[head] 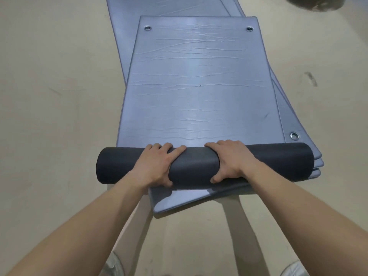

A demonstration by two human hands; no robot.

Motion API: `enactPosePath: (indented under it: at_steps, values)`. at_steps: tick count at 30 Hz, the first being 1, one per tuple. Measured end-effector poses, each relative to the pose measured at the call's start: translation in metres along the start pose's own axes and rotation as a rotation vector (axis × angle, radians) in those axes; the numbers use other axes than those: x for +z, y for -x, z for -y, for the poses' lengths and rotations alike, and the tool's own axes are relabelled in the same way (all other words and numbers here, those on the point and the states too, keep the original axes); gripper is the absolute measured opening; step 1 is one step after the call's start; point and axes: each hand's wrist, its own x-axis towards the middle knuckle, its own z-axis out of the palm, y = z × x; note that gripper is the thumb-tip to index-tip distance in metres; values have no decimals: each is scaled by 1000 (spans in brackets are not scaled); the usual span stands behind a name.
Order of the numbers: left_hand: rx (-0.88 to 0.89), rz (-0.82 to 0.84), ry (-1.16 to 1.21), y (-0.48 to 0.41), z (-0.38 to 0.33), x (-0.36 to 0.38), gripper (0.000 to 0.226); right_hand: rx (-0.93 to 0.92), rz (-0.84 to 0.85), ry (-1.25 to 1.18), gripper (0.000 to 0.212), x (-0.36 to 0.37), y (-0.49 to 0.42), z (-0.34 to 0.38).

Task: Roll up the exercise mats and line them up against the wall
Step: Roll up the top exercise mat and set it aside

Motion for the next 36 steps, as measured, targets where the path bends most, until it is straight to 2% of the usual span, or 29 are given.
enactPosePath:
  at_steps: [2, 4, 8, 10, 13, 15, 18, 20, 22, 25, 28, 31, 34, 36]
  values:
    - [10, 94, 65, -12, 7, -16, 120, 74, -172, 113, 127, 24, 18, 3]
    - [8, 196, 129, -24, 14, -28, 123, 150, -242, 152, 136, 46, 26, 9]
    - [-35, 309, 229, -43, 23, -39, 124, 179, -333, 109, 130, 52, 6, 1]
    - [-47, 198, 131, -41, 16, -36, 126, 156, -306, 96, 125, 44, -4, -7]
    - [-123, -134, -66, -22, -9, -8, 124, 93, -223, 42, 122, 24, -19, -20]
    - [-169, -254, -94, -19, -15, 6, 115, 64, -176, 25, 125, 9, -28, -26]
    - [-141, -253, -24, -40, 2, -8, 105, 65, -290, 59, 127, 14, -26, -29]
    - [-107, -144, 49, -54, 15, -28, 108, 74, -435, 152, 131, 32, -18, -25]
    - [-109, -94, 56, -63, 21, -33, 115, 80, -511, 190, 127, 38, -19, -25]
    - [-206, -234, -13, -57, 18, -24, 129, 84, -424, 201, 107, 11, -35, -29]
    - [-250, -255, 17, -54, 15, -31, 121, 75, -296, 162, 94, -21, -42, -31]
    - [-236, -101, 123, -51, 18, -54, 111, 66, -131, 101, 88, -41, -33, -28]
    - [-217, 154, 291, -24, 9, -50, 105, 39, 92, 14, 92, -42, -9, -17]
    - [-212, 210, 325, -9, 2, -39, 106, 40, 55, 34, 105, -23, 8, -10]
